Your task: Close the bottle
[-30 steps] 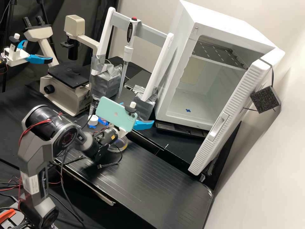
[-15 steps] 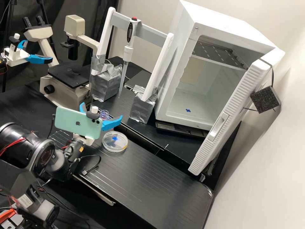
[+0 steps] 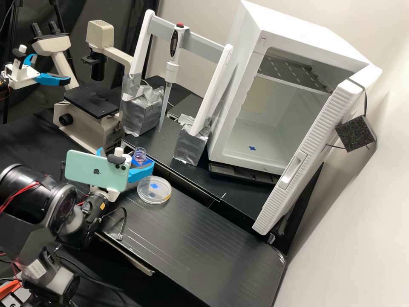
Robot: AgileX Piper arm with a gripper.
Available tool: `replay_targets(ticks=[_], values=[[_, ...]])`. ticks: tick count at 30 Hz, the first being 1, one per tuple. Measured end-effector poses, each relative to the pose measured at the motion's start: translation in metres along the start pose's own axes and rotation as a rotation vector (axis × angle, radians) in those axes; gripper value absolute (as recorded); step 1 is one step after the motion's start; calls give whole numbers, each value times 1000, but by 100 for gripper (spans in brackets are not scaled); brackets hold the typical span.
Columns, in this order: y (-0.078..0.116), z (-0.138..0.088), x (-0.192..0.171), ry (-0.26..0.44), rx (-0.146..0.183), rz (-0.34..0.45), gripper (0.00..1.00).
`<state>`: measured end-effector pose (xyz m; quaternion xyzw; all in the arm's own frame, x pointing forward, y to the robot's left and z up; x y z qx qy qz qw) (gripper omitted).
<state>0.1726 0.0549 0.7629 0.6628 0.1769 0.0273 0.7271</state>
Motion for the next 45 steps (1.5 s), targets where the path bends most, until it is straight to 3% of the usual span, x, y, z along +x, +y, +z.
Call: replay_targets(ticks=[6,7,9,10,20,35,36,45], values=[[-2,1,5,0,-8,-2,100],[-1,1,5,0,-9,1,0],[-1,3,5,-13,-9,-2,0],[0,4,5,-16,-9,2,100],[11,-7,-2,30,-27,74,100],[-4,-11,8,26,-46,12,100],[-4,-11,8,25,-46,11,0],[-3,-10,8,16,-41,17,0]])
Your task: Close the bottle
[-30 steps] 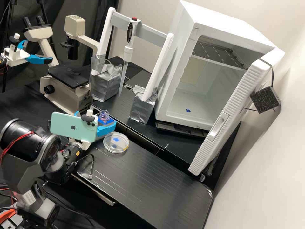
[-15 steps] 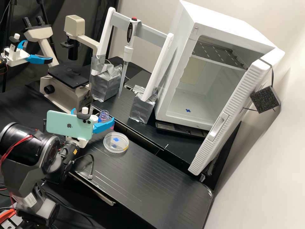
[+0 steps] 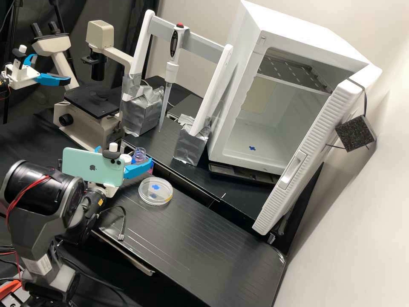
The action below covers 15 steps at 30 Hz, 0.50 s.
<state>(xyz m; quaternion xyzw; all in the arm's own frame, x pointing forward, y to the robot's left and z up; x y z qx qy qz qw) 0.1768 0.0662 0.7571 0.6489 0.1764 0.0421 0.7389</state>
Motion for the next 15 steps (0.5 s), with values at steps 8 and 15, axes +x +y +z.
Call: replay_targets(ticks=[8,15], values=[[-7,-1,2,3,3,-34,0],[-9,0,3,-3,2,-42,0]])
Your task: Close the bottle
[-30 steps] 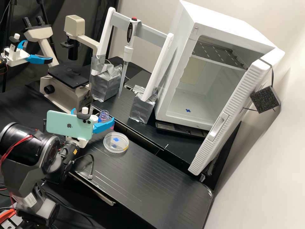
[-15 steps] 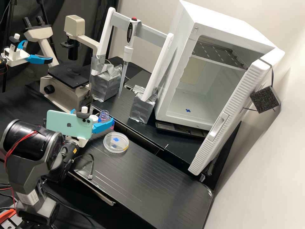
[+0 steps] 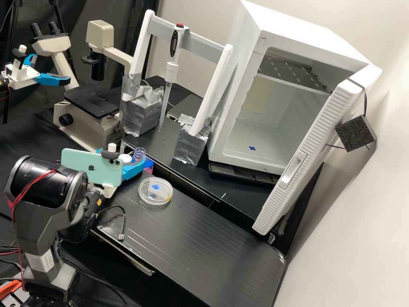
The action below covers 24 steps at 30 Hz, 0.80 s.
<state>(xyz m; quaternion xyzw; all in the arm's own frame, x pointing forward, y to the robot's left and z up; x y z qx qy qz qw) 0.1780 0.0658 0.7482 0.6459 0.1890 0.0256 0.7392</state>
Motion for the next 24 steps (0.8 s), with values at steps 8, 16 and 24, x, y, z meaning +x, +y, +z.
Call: replay_targets(ticks=[8,16,24], values=[[6,3,-1,-13,7,30,0],[13,6,-2,-27,34,69,0],[10,5,-2,-23,42,52,0]])
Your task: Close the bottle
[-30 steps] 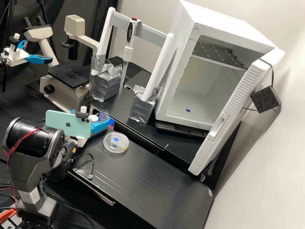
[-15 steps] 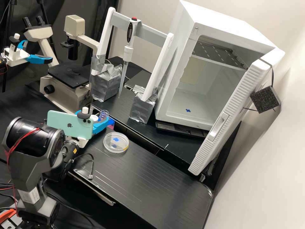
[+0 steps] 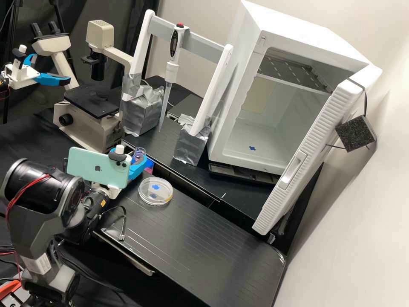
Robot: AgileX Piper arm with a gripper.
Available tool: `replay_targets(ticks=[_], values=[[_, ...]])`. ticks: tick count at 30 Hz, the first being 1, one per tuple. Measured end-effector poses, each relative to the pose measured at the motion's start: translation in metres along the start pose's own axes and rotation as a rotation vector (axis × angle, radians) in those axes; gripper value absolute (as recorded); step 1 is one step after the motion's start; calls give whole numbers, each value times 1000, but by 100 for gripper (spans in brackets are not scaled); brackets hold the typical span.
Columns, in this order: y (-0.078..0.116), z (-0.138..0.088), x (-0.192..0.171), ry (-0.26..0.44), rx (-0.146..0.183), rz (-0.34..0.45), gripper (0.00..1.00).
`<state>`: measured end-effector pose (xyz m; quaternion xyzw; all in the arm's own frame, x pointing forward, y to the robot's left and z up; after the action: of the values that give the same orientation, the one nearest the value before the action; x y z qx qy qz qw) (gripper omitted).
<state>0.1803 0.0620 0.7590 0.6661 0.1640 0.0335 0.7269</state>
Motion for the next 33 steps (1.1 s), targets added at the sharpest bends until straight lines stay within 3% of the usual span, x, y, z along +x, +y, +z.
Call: replay_targets(ticks=[33], values=[[1,-2,-1,14,-4,-1,0]])
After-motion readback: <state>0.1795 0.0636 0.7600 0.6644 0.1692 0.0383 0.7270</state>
